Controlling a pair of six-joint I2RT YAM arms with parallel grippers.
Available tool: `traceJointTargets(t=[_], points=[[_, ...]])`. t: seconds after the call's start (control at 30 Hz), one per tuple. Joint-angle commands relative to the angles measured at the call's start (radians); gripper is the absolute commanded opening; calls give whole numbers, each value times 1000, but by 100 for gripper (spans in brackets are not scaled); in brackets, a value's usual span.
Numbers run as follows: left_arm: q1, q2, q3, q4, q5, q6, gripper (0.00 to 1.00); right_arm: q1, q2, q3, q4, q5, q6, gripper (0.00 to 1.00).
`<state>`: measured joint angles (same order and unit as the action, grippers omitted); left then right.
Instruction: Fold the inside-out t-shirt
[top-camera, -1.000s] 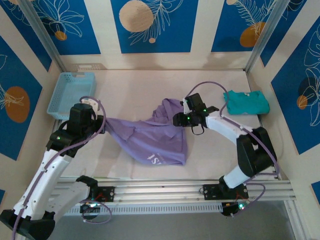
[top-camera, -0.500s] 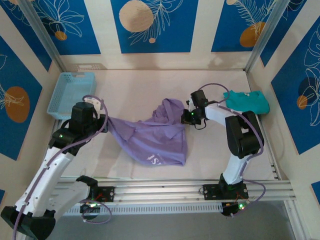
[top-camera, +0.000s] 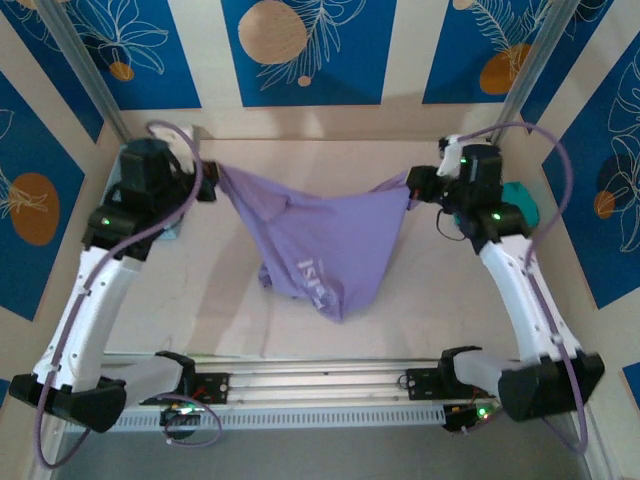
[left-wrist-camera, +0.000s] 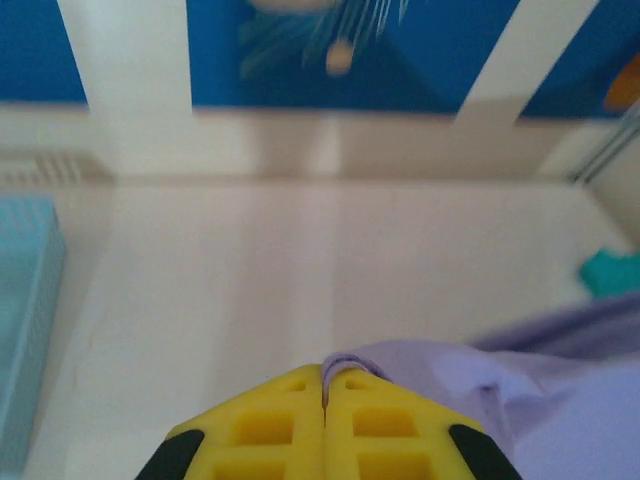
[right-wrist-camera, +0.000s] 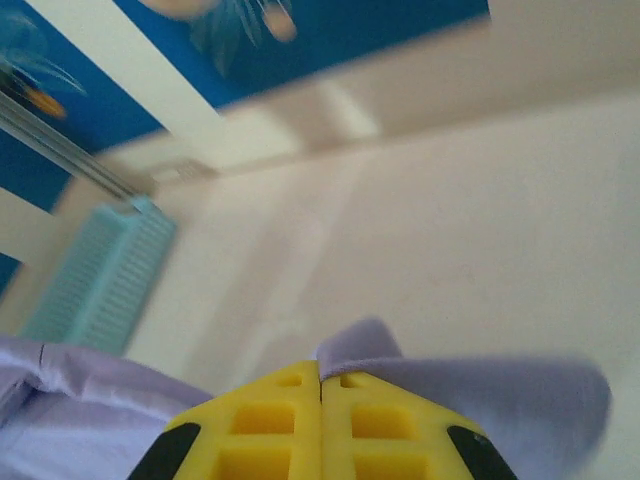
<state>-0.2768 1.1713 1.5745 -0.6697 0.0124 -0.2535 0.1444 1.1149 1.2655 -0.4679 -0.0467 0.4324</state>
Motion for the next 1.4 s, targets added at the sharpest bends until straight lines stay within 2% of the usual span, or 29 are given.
traceJointTargets(t=[0.0, 0.13, 0.3, 0.47, 0.53, 0.63, 0.7, 0.87, 1.07, 1.2, 1.37], points=[[82, 4, 156, 13, 46, -35, 0, 10, -93, 62, -72, 30, -20, 0], [214, 4, 201, 4, 100, -72, 0, 88, -152, 39, -67, 62, 0, 0], [307, -7, 94, -10, 89, -60, 0, 263, -112, -101, -29, 178, 13, 2], [317, -8, -110, 0, 83, -26, 0, 305, 110, -242, 103, 102, 59, 5], [315, -7, -182, 10, 93, -26, 0, 299, 255, -216, 114, 55, 42, 8], [316, -14, -280, 39, 117, -43, 0, 279, 467, -98, 35, 16, -17, 15], [317, -22, -333, 61, 142, -56, 0, 270, 522, -59, -6, 42, -56, 20], [316, -36, -406, 74, 150, -49, 0, 262, 425, -152, -14, 55, -63, 33], [317, -39, -422, 88, 165, -44, 0, 289, 300, -354, 41, 11, 20, 37], [316, -41, -434, 100, 173, -44, 0, 312, 303, -419, 90, 25, 24, 38], [317, -38, -437, 102, 184, -44, 0, 313, 366, -405, 143, 41, -7, 38]])
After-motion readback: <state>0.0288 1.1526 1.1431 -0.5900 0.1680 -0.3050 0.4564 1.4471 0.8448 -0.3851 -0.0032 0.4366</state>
